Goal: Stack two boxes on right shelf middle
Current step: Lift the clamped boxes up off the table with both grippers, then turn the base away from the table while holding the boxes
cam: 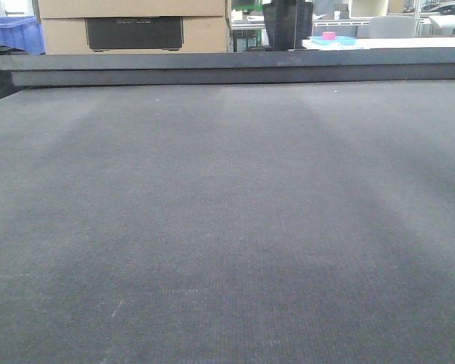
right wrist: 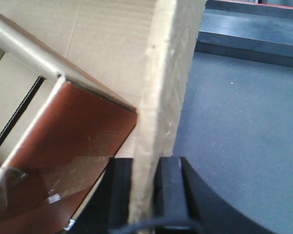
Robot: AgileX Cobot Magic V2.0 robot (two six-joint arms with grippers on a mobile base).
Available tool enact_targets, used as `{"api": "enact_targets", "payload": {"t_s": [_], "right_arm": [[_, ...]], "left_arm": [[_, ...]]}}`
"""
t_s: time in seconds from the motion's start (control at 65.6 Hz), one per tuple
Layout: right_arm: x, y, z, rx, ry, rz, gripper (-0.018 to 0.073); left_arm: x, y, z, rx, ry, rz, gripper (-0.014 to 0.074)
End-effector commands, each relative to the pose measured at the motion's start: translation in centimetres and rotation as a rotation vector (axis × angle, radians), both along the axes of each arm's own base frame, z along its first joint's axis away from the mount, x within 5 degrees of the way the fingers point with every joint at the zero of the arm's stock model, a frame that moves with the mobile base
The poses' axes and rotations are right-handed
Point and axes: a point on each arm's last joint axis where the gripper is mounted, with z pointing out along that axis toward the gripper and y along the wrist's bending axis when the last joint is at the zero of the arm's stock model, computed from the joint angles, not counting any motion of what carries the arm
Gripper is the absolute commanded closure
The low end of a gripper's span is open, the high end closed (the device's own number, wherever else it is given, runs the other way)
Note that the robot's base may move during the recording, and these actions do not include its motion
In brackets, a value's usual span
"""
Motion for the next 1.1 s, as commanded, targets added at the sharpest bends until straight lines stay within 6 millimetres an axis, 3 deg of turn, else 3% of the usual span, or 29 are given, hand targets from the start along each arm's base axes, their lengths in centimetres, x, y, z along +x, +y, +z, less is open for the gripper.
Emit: {"api": "enact_targets", "payload": {"t_s": [0.0,1.082], "right_arm": [[-0.38,-0.49,1.17,-0.004,-0.091,-0.027,0.0711],[-0.37,-0.50,1.20,-0.003,-0.095,-0.028,0.0711]], "left_arm": [[-0.16,0.30,1.09,-0.005,-0.088,0.015,0.0708],[-0.04,0.27,1.37,-0.015,-0.121,0.016,0.0708]]}}
